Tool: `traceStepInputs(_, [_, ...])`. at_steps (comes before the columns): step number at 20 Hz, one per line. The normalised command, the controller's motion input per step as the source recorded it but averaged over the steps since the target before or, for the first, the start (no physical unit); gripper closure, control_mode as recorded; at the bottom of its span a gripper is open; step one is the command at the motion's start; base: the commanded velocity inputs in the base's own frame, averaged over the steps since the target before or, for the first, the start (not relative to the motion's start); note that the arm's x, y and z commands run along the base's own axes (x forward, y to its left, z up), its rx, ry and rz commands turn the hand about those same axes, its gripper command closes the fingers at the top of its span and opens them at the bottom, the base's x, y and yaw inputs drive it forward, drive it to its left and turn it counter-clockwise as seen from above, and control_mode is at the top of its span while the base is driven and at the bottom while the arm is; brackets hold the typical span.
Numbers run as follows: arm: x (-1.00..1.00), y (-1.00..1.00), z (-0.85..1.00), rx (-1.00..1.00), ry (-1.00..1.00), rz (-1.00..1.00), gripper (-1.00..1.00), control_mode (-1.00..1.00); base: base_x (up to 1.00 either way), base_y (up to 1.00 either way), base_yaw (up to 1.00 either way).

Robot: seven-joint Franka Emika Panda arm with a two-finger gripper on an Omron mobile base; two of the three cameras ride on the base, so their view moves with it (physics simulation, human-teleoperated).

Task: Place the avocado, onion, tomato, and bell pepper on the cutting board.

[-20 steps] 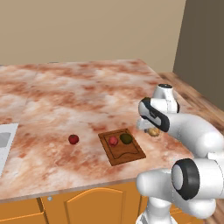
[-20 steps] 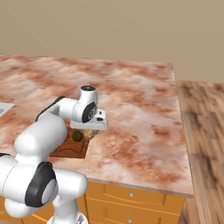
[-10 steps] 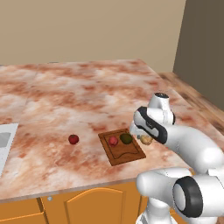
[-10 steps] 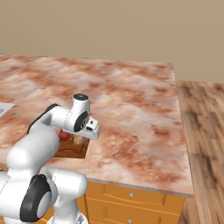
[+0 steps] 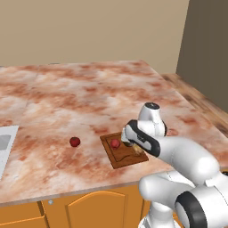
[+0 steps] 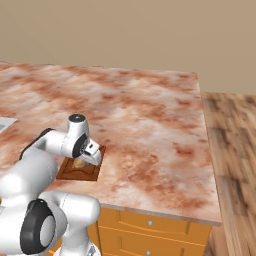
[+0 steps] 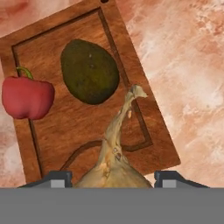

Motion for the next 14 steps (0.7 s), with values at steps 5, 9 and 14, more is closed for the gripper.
traceStepInputs(5, [0.21,0.19,-0.35,0.00,0.00,-0.14,1.00,-1.00,0.00,0.00,0.00])
traceStepInputs(9, [0.31,0.04,-0.21,0.00,0.00,-0.13,1.00,-1.00,0.00,0.00,0.00])
traceStepInputs(14, [0.26,0.00,-0.16,0.00,0.00,-0.11,1.00,-1.00,0.00,0.00,0.00])
